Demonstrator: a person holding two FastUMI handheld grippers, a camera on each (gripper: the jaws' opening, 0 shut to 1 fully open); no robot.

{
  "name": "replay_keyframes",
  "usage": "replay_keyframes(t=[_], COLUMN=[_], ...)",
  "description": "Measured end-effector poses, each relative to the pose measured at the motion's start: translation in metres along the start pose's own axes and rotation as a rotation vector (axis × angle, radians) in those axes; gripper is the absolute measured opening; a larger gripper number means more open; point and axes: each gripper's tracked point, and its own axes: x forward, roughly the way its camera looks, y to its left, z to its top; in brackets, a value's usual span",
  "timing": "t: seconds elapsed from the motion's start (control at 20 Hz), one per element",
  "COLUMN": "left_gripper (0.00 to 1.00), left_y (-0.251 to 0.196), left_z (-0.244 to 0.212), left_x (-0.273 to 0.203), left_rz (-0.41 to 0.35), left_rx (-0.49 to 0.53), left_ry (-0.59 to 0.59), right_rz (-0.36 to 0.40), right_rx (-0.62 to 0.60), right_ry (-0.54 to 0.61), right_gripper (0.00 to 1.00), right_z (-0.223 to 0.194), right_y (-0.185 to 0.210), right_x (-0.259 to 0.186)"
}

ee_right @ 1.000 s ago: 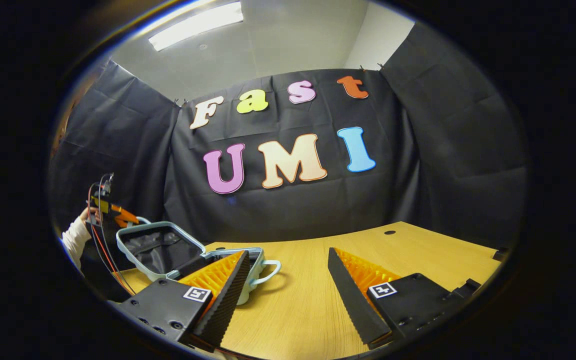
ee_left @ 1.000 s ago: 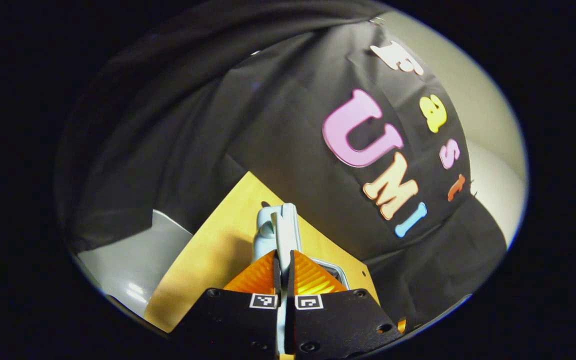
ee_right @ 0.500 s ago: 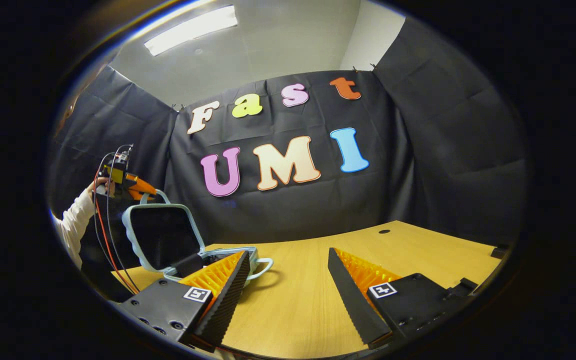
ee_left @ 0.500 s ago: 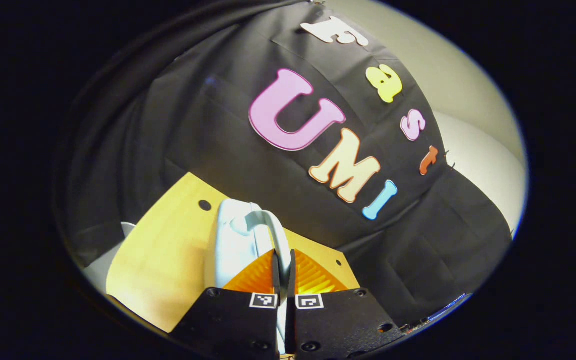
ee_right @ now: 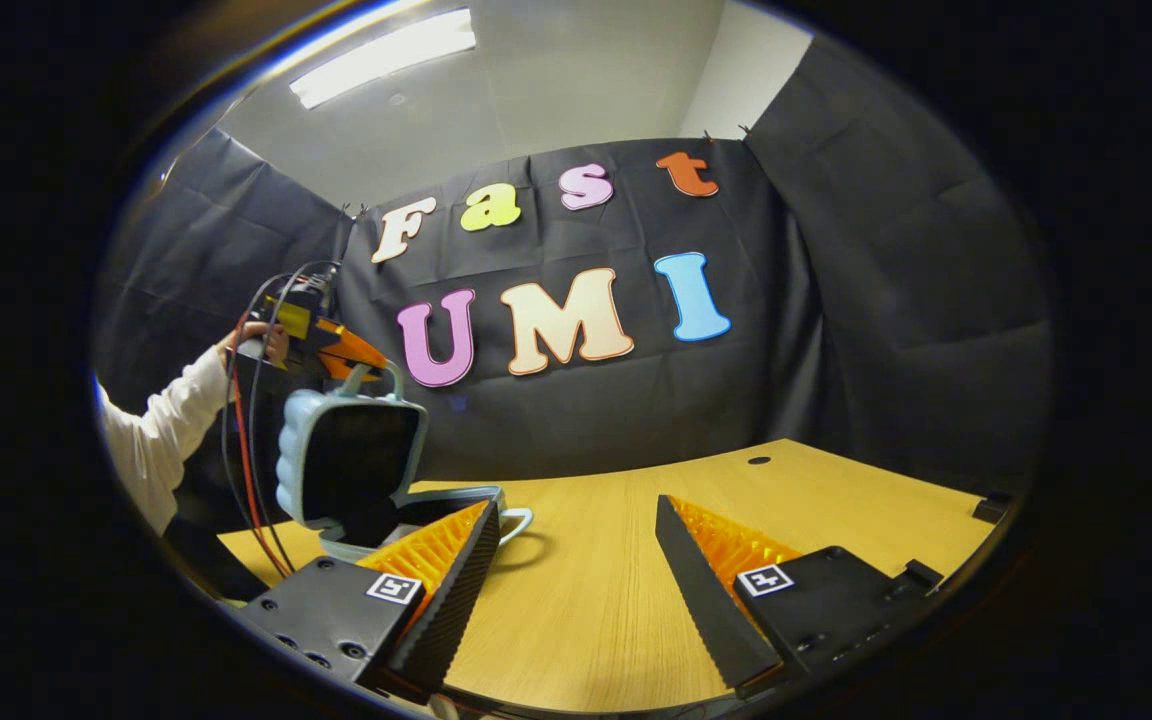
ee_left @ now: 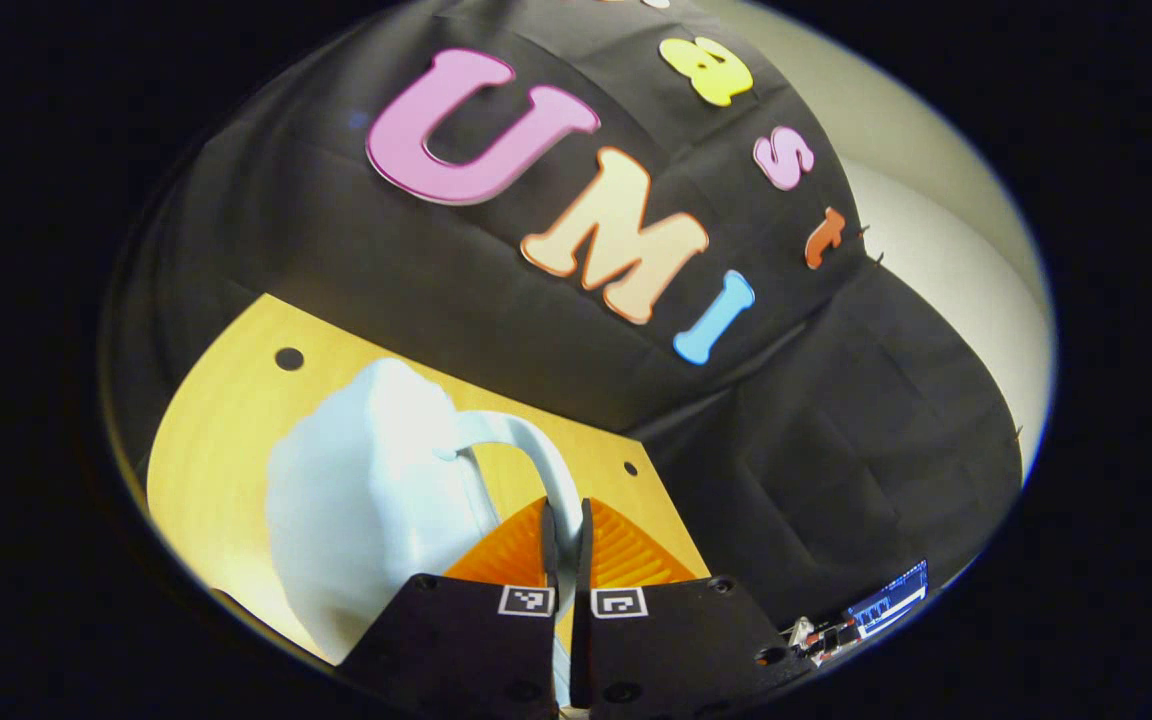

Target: First open the suitcase, pack the skin care products into it, and then close the suitcase.

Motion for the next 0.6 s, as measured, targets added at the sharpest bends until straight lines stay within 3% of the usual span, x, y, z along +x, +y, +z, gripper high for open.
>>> replay_keyframes(t=[0.4,0.6], left_gripper=[0.0,0.0], left_y=[-0.012,-0.01], left_z=[-0.056,-0.095], left_x=[0.081,0.116], left_rz=[-0.033,-0.015], left_rx=[-0.059,-0.032], left_ry=[0.152,0.243], right_rz=[-0.062,-0.093], right_rx=[0.013,0.014], right_ry=[-0.014,-0.009], right_gripper=[0.98,0.98], right_z=[0.015,0.013], right_y=[-0.044,-0.055], right_x=[-0.019,-0.029])
